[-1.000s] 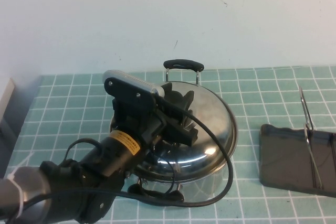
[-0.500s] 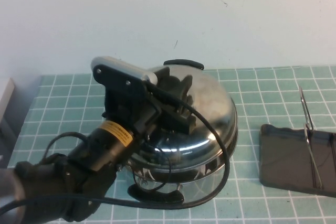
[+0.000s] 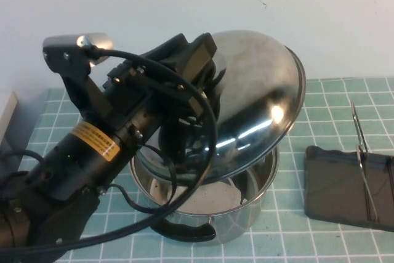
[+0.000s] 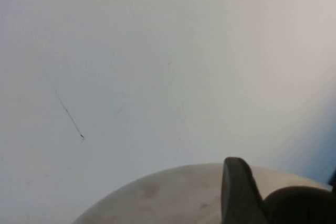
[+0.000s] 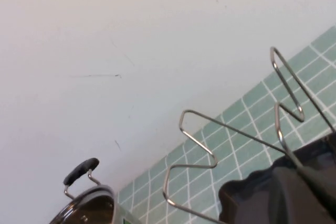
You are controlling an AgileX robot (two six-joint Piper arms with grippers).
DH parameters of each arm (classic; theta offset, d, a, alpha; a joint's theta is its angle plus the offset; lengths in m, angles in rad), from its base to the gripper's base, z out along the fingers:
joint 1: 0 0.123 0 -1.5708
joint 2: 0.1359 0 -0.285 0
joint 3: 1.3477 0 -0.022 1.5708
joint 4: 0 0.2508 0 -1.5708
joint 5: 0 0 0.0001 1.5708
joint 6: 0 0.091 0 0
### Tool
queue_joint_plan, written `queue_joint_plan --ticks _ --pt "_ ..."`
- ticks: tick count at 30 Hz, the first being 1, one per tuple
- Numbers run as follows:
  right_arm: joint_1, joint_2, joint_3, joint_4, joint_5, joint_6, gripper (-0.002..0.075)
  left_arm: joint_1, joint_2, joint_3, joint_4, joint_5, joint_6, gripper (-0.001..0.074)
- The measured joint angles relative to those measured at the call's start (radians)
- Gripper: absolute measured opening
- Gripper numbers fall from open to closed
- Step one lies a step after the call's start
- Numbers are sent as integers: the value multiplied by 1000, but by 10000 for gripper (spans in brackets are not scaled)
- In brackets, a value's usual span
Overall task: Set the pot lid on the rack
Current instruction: Hand over the pot lid
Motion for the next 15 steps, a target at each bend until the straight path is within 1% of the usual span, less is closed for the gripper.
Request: queue_joint_plan --ticks 4,7,9,12,15 --pt "0 0 0 37 -27 -31 -1 0 26 0 92 2 -63 310" --pt "0 0 0 150 31 -48 -1 -2 50 0 152 -9 -108 310" --pt "2 0 0 256 78 -108 -1 -2 62 0 165 -36 -118 310" --pt "11 0 -6 453 147 -302 -1 -2 74 -2 188 -73 -127 310" --pt "11 0 -44 709 203 -591 -1 -2 95 -16 199 -93 -127 310"
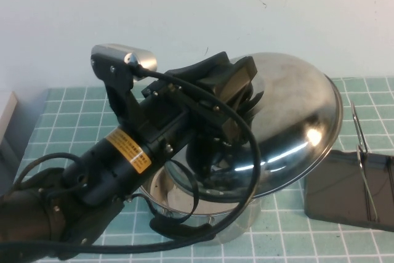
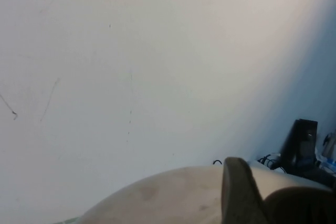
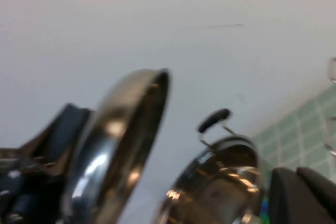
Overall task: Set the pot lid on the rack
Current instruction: Hand over the pot lid
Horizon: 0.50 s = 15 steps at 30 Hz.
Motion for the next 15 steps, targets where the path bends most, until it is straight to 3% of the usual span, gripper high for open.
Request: queue_joint_plan --ticks 5,9,15 --pt "0 111 -72 362 146 -388 -1 0 48 -40 30 -11 -10 310" --pt "0 292 -128 408 223 -557 -1 0 86 -66 54 -13 -48 310" --pt "0 490 -222 416 217 -657 -1 0 96 -77 56 -15 -51 310"
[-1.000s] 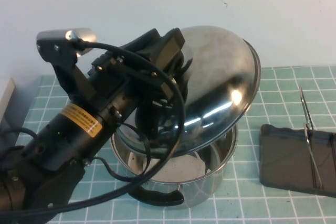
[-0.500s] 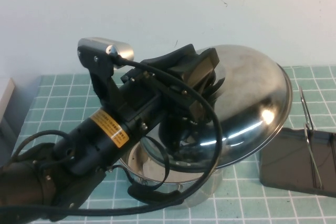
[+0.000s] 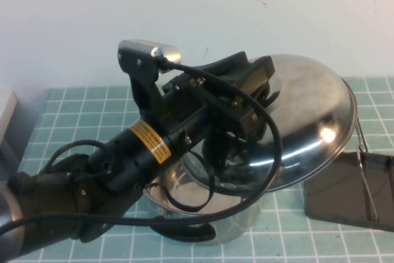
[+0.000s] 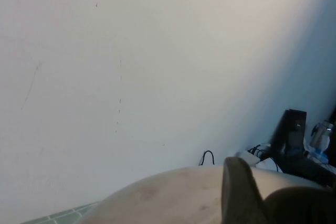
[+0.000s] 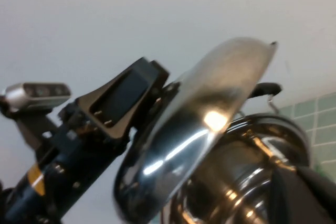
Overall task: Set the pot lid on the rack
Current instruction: Hand over the pot lid
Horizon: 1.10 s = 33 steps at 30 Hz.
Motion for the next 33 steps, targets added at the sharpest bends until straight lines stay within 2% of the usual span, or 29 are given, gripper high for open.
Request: queue_joint_plan --ticks 4,7,10,14,17,23,33 --pt "0 160 -89 0 173 -46 4 0 1 -2 -1 -13 0 310" --pt "0 302 -168 0 313 -56 57 0 1 -5 -14 -39 0 310" --pt "0 447 -244 0 442 -56 182 0 1 -6 -46 -80 0 310" --pt "0 585 -324 -2 570 -56 396 25 1 -6 -75 -129 -6 310" --pt "0 643 -368 -6 590 -56 469 49 1 -8 -78 -141 -42 310" --pt "0 708 -463 -8 580 -56 498 59 1 -8 -30 -143 -81 310" --pt "0 810 -562 -8 533 -56 491 59 1 -8 85 -169 -135 309"
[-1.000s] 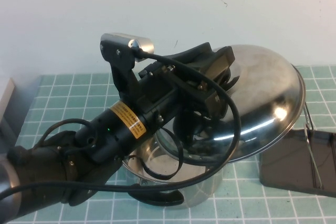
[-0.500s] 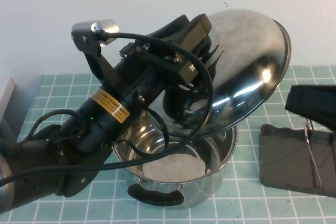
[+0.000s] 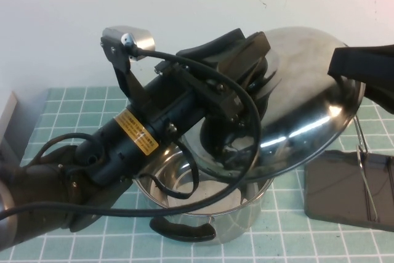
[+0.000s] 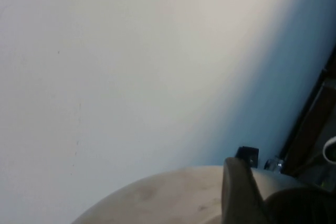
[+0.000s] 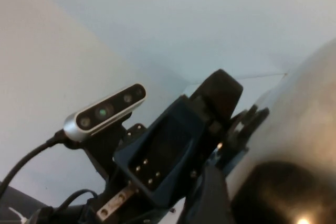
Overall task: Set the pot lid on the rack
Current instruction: Hand over the pot lid, then place the pot lid on the pot rack
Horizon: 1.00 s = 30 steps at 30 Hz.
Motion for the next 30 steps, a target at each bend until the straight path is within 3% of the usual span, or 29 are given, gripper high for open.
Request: queue_joint_plan --ticks 4,7,12,14,22,25,30 --pt "11 29 -32 0 -2 0 433 -15 2 -19 70 50 8 310" --pt "40 45 -63 0 -5 0 346 -38 2 -32 95 110 49 314" --pt "78 46 -100 -9 -5 -29 96 -39 2 -40 51 144 77 452" --pt "79 46 -102 -21 -5 -58 47 -24 2 -40 36 144 80 496" --pt "82 -88 -109 -115 -139 -144 25 119 -50 -40 148 189 -20 522" --pt "82 -184 -111 -296 -272 -95 25 172 -103 -40 246 253 -93 459" --pt "82 -275 -111 -553 -399 73 24 217 -198 -40 429 431 -160 172"
